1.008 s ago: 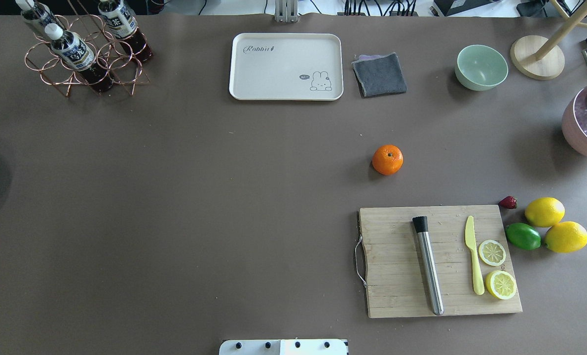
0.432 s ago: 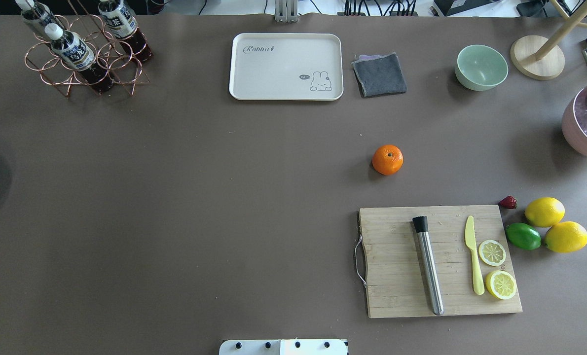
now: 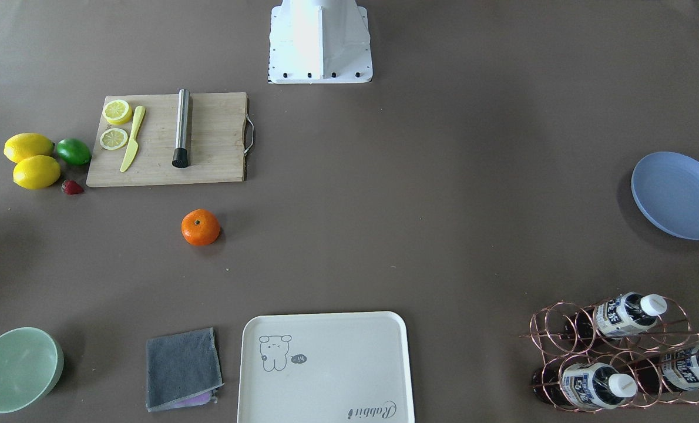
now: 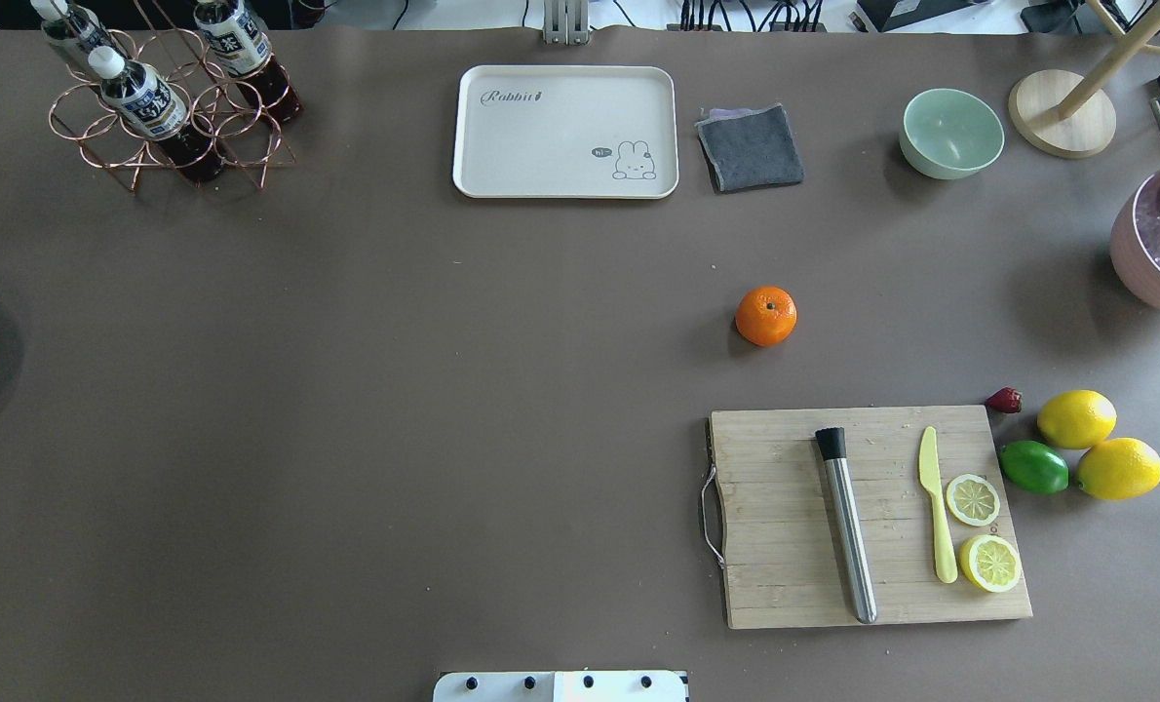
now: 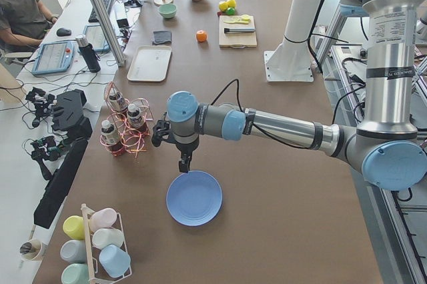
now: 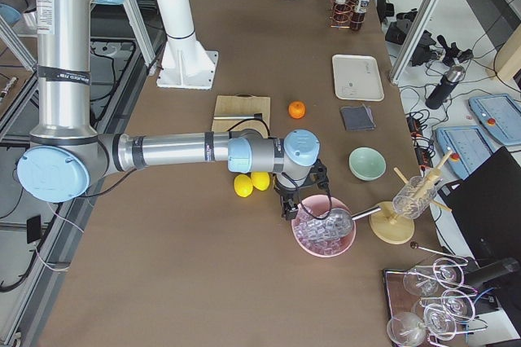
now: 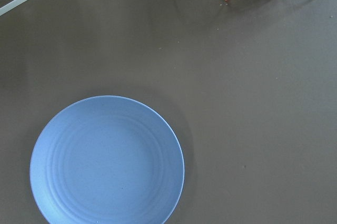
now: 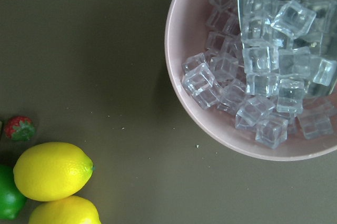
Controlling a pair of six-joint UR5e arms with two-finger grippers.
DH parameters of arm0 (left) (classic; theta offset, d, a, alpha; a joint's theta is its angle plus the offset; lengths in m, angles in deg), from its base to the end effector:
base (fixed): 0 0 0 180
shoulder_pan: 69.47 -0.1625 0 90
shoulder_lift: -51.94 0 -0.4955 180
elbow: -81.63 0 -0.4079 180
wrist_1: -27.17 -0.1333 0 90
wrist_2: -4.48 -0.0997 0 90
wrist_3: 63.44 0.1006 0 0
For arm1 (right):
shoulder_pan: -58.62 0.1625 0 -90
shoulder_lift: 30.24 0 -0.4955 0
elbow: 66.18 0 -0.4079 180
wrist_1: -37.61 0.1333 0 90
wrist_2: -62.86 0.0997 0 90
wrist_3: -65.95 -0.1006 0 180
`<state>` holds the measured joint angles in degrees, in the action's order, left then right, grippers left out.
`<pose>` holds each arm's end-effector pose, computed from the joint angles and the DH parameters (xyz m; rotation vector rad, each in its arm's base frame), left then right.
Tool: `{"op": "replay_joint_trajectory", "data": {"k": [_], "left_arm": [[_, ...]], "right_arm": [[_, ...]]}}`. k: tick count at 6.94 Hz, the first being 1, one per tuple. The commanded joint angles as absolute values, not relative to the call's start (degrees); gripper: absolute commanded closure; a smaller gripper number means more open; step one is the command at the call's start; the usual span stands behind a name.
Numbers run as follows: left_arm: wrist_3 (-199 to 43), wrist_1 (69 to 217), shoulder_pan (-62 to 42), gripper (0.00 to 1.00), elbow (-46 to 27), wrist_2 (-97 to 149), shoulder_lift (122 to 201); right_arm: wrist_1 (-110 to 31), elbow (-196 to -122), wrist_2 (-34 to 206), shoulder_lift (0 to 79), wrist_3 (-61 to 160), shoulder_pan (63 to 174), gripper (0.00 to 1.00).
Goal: Pick orange to plate
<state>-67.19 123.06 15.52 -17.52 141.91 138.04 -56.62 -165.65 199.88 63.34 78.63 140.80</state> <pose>-0.0168 -0.4868 0.6670 0.1197 0.8369 0.1011 -0.0057 -0.4801 0.6808 0.0624 -0.8232 -0.3493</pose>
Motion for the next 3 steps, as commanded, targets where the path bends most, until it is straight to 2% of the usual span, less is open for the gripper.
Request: {"op": "replay_joint_trajectory", "data": {"k": [1,2,3], "left_arm": [[-67.3,141.7,15.5,0.02,-1.4,141.2,137.8],[-67.4,151.3,15.4,0.03,7.4,141.2,138.2],[-69.0,155.8,15.3,0.03,12.8,141.1,140.2]], "right_arm": [[-56.6,-168.3,201.8,63.3,78.6,139.8,0.00],[-56.6,-168.7,202.0,63.4,78.3,139.7,0.00],[-56.6,-168.7,202.1,63.3,78.3,139.3,0.00]]}}
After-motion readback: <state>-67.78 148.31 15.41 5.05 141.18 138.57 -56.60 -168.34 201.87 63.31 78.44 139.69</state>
